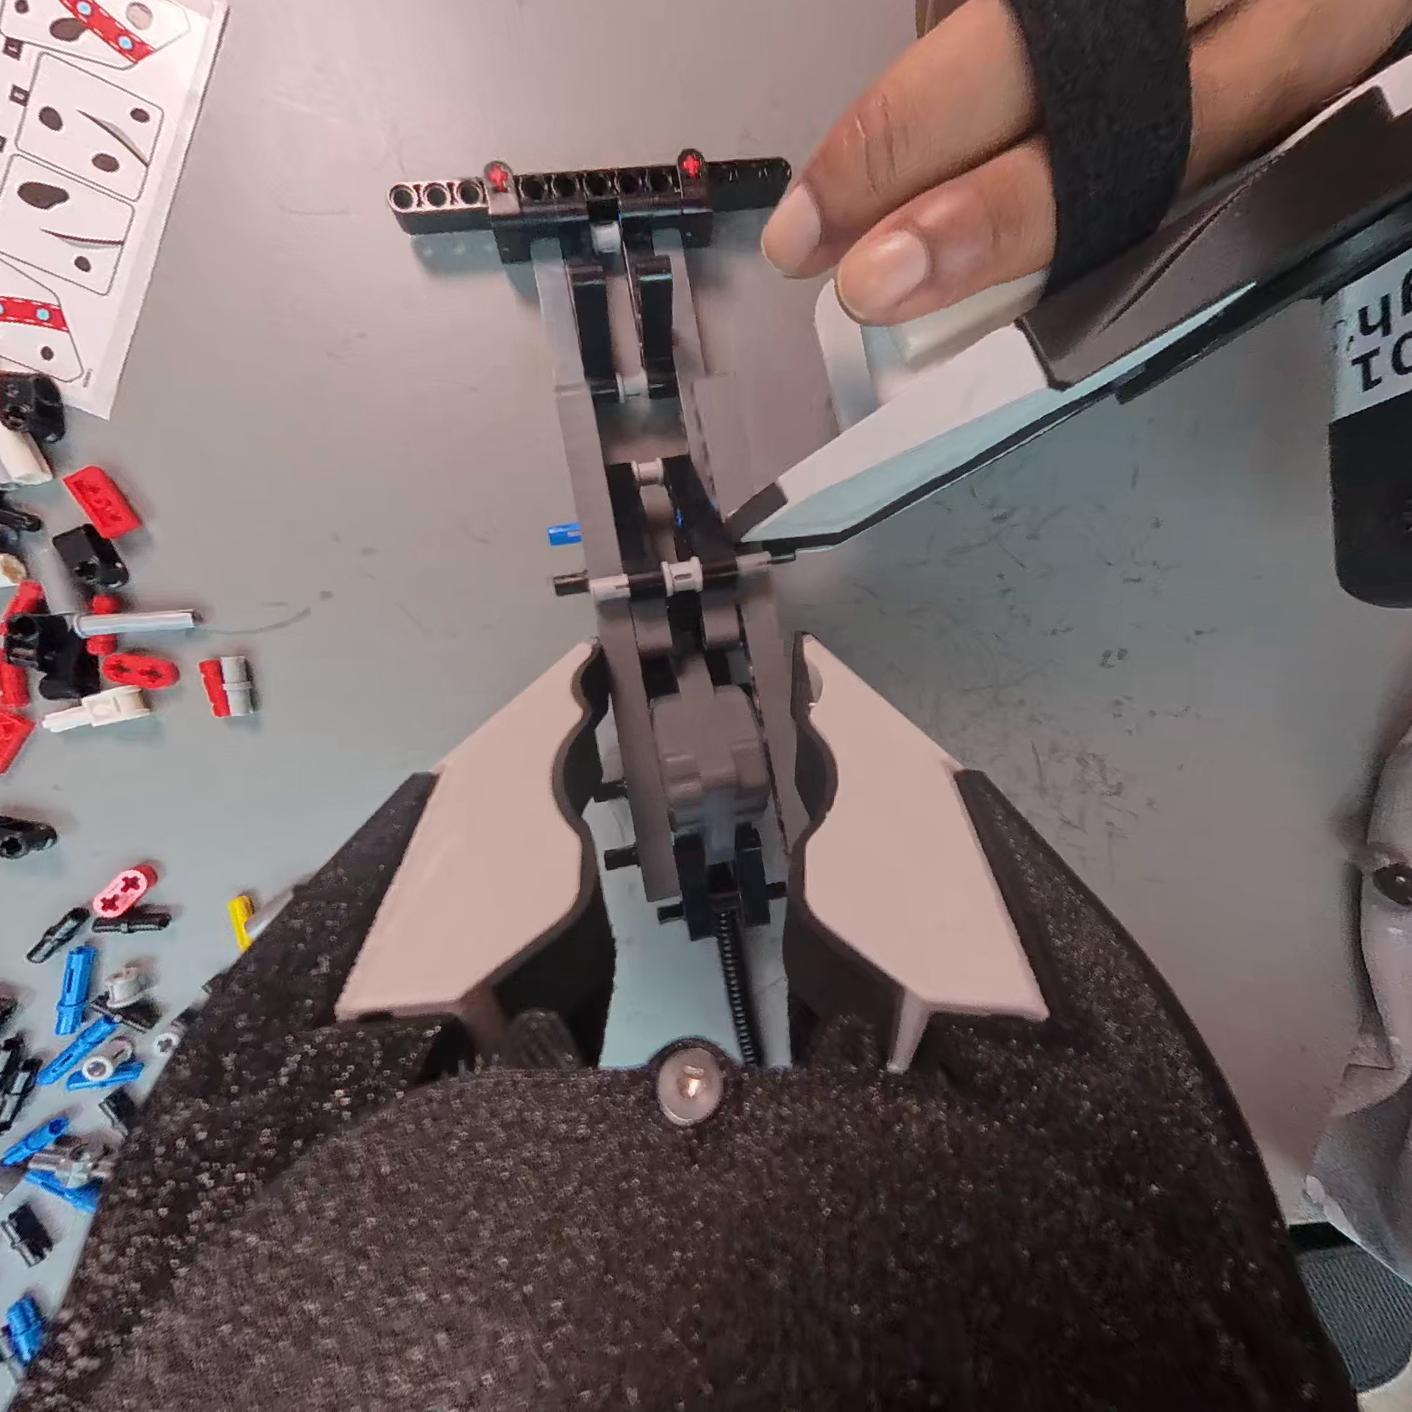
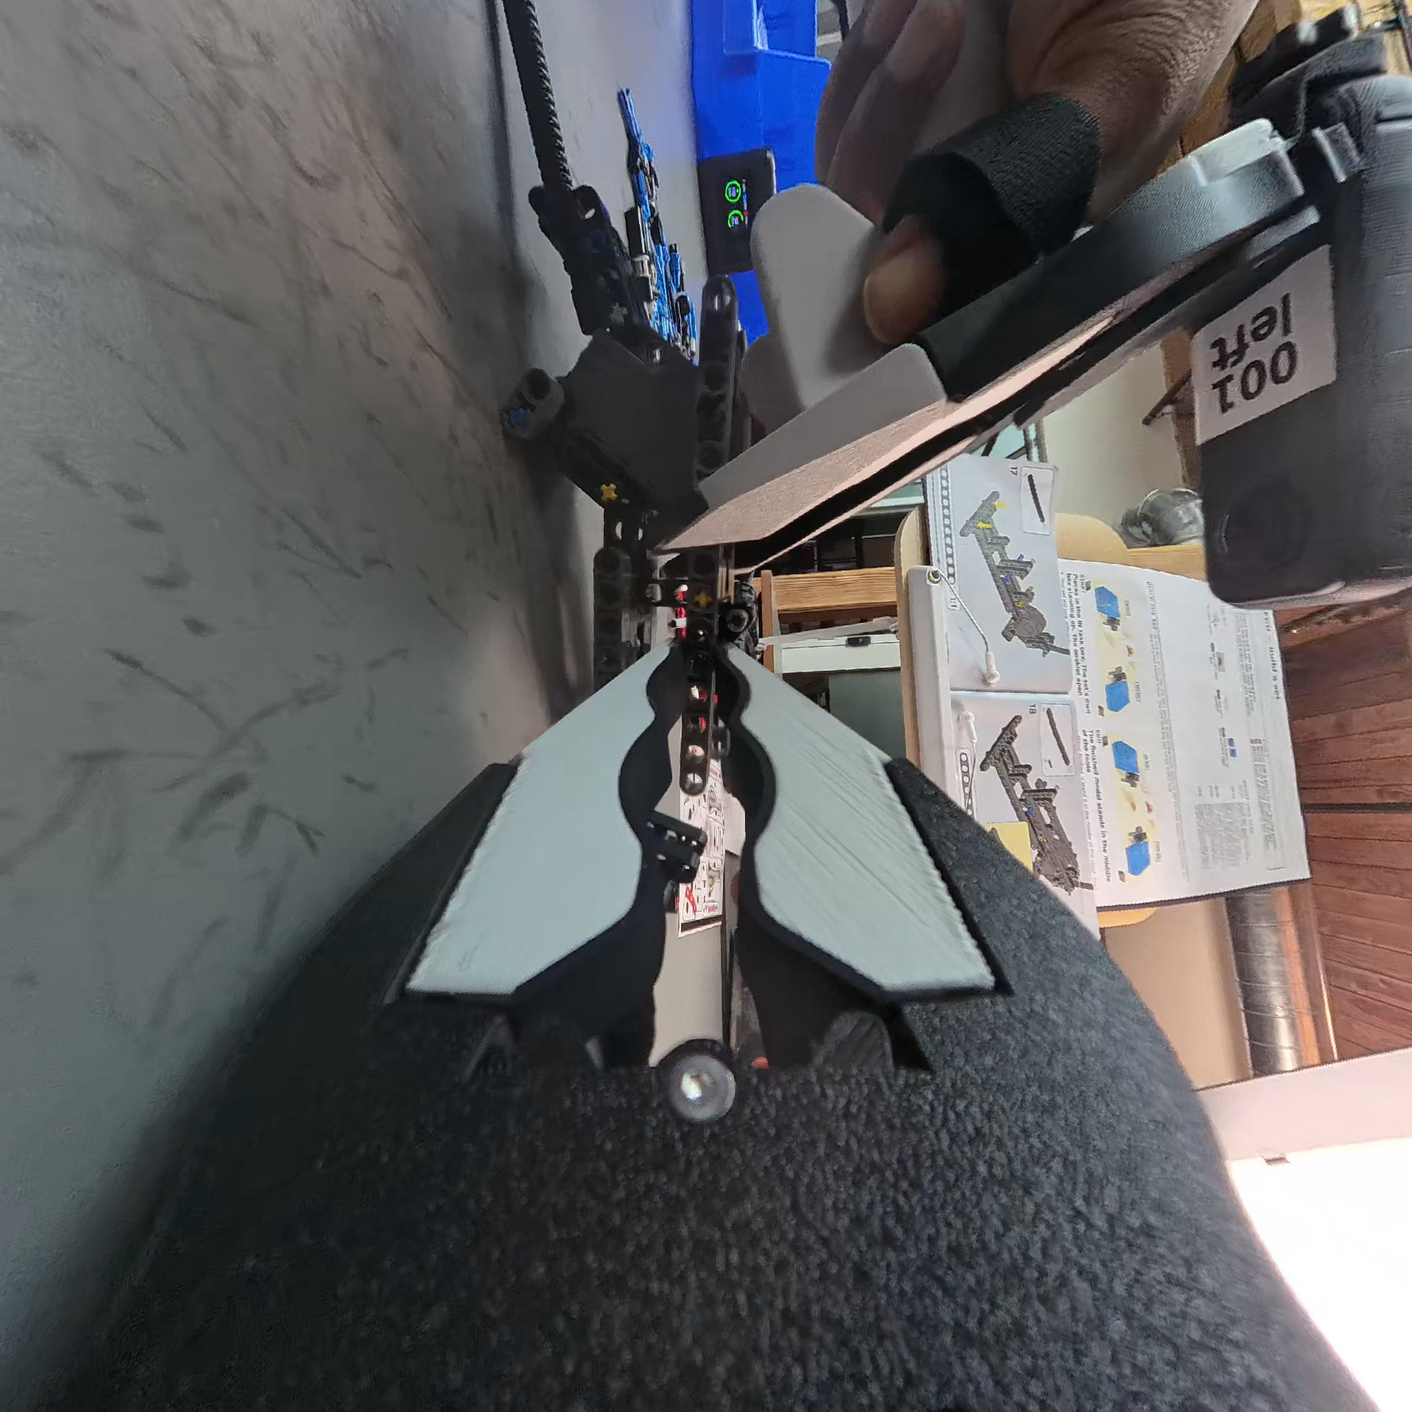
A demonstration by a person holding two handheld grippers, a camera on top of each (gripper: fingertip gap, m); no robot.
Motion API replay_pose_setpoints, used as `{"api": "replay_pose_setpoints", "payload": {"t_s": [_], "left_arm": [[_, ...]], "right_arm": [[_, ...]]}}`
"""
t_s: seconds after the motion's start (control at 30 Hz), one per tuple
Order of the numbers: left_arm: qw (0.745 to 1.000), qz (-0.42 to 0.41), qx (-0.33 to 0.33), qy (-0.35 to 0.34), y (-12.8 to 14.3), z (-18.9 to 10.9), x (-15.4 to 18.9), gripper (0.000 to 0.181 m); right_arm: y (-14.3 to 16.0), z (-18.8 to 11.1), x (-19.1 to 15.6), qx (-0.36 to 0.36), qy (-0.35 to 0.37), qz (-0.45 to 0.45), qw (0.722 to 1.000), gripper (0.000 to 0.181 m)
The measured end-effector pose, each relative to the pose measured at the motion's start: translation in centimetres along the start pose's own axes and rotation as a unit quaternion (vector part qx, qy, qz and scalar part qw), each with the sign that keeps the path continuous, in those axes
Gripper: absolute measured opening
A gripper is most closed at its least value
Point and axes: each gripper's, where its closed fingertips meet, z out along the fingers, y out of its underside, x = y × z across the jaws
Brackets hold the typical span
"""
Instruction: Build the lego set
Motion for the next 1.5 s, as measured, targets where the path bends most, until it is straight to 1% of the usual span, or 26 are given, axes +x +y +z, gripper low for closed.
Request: {"api": "replay_pose_setpoints", "payload": {"t_s": [0.13, 0.3, 0.47, 0.6, 0.63, 0.7, 0.77, 0.87, 0.93, 0.97, 1.1, 1.2, 1.3, 1.37, 1.47, 1.5], "left_arm": [[1.0, 0.006, -0.001, 0.001, 0.0, 0.1, 0.2, 0.049], [1.0, 0.007, 0.001, -0.009, 0.0, 0.1, 0.1, 0.046], [1.0, 0.01, -0.006, -0.006, 0.1, 0.1, 0.2, 0.046], [1.0, 0.016, -0.006, 0.008, 0.1, 0.1, 0.5, 0.047], [1.0, 0.016, -0.001, 0.014, 0.1, 0.1, 0.6, 0.048], [1.0, 0.013, 0.015, 0.019, -0.1, -0.5, 0.7, 0.063], [0.999, 0.015, 0.044, 0.019, -0.5, -1.9, 0.9, 0.067], [0.994, 0.014, 0.108, 0.014, -0.9, -4.8, 1.6, 0.069], [0.992, 0.007, 0.128, -0.003, 0.0, -5.8, 1.8, 0.071], [0.991, 0.004, 0.133, -0.013, 0.7, -5.9, 1.8, 0.073], [0.989, -0.019, 0.139, -0.043, 3.9, -4.1, 1.7, 0.082], [0.985, -0.03, 0.157, -0.058, 4.8, -2.5, 1.4, 0.082], [0.981, -0.022, 0.182, -0.062, 4.5, -1.6, 1.1, 0.076], [0.982, -0.012, 0.18, -0.057, 4.5, -1.2, 1.0, 0.07], [0.983, 0.018, 0.166, -0.079, 5.3, -1.0, 0.3, 0.063], [0.982, 0.024, 0.165, -0.085, 5.6, -1.1, 0.2, 0.06]], "right_arm": [[0.0, -0.1, 0.1, -0.017, 0.013, -0.011, 1.0, 0.006], [0.1, -0.1, 0.1, -0.048, 0.01, 0.001, 0.999, 0.007], [-0.1, -0.4, 0.1, -0.037, 0.001, 0.019, 0.999, 0.008], [-0.2, -1.2, 0.1, -0.025, -0.021, 0.046, 0.998, 0.016], [-0.2, -1.4, 0.2, -0.024, -0.025, 0.053, 0.998, 0.018], [0.0, -1.9, 0.4, -0.028, -0.028, 0.065, 0.997, 0.02], [0.1, -2.4, 0.5, -0.031, -0.032, 0.073, 0.996, 0.02], [0.8, -3.2, 0.7, -0.044, -0.033, 0.082, 0.995, 0.02], [1.0, -3.6, 0.7, -0.044, -0.04, 0.099, 0.993, 0.02], [1.2, -3.6, 0.7, -0.048, -0.045, 0.102, 0.993, 0.02], [1.9, -3.1, 0.1, -0.059, -0.083, 0.12, 0.987, 0.029], [1.9, -2.5, -0.5, -0.064, -0.13, 0.156, 0.977, 0.037], [1.2, -2.1, -0.4, -0.055, -0.166, 0.21, 0.962, 0.033], [0.8, -1.9, 0.0, -0.051, -0.174, 0.258, 0.949, 0.032], [1.5, -1.8, -0.2, -0.075, -0.171, 0.261, 0.947, 0.028], [1.5, -1.8, -0.4, -0.075, -0.166, 0.259, 0.949, 0.024]]}}
